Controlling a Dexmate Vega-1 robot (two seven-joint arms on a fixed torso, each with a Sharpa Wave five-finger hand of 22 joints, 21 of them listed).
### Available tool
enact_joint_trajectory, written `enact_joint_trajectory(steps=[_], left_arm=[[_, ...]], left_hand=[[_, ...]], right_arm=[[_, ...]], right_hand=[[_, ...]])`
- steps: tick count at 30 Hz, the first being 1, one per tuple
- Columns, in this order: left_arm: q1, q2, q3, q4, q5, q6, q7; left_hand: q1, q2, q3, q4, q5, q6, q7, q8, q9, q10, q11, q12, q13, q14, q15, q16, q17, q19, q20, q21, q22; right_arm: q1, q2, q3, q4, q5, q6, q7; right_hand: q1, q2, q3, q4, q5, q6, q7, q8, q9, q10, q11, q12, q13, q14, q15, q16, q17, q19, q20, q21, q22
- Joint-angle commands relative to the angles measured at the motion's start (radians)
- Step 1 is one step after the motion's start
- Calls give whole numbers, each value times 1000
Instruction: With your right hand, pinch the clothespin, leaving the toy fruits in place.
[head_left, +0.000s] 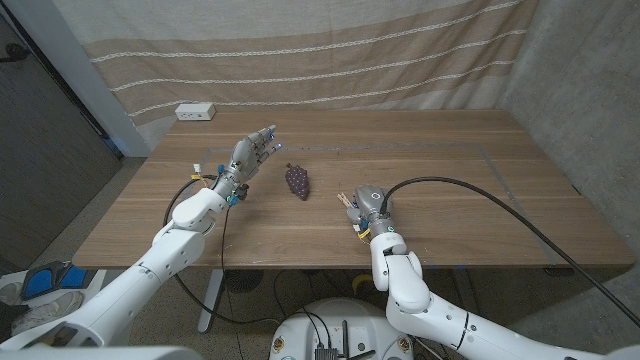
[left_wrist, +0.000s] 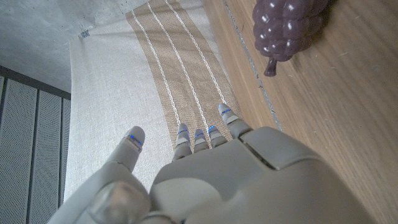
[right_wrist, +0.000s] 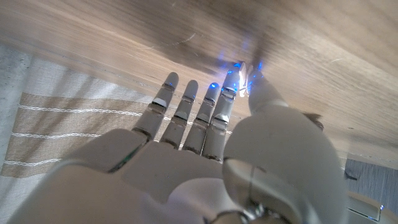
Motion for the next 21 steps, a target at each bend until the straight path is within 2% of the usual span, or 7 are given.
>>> enact_joint_trajectory(steps=[1,8,12,17,21], left_arm=[[10,4,-4,-7,-2,1,6],[5,-2,-2,1,-3,-4,1],[-2,-5,0,8,0,-4,0],[-12,-10,3,17,-1,-1,-1],[-19,-14,6,23,1,3,1]], left_hand=[[2,25,5,-6,4,4,-2,-1,4,-7,-4,2,3,1,4,2,0,0,5,0,4],[3,25,4,-9,4,3,-3,-1,4,-6,-4,2,3,1,4,1,0,0,6,0,4],[3,25,4,-11,4,4,-3,-1,4,-6,-5,2,3,1,4,1,0,1,6,0,4],[3,25,3,-12,3,4,-4,-1,4,-6,-4,2,3,1,4,2,0,0,6,0,4],[3,25,3,-12,3,3,-4,-1,4,-6,-5,2,3,1,5,1,0,0,6,-1,5]], right_arm=[[-41,5,44,24,58,81,-230],[-48,-4,64,32,83,118,-303],[-55,-10,81,47,109,165,-369],[-59,-9,103,85,146,242,-475],[-59,-5,121,118,181,307,-550]], right_hand=[[3,11,11,-1,6,14,-7,-6,0,13,-4,3,0,15,-137,4,1,9,-9,9,3],[7,13,16,-4,7,20,-12,-19,-6,28,-6,4,-6,38,-142,9,-2,24,-18,16,3],[21,13,26,-11,9,40,5,-26,-10,57,-17,10,-11,60,-150,10,-8,38,-26,22,3],[35,12,33,-15,10,55,13,-32,-12,78,-24,14,-16,75,-159,11,-11,50,-34,27,3],[49,11,46,-17,13,73,38,-37,-13,97,-30,20,-14,88,-160,4,-20,52,-38,29,3]])
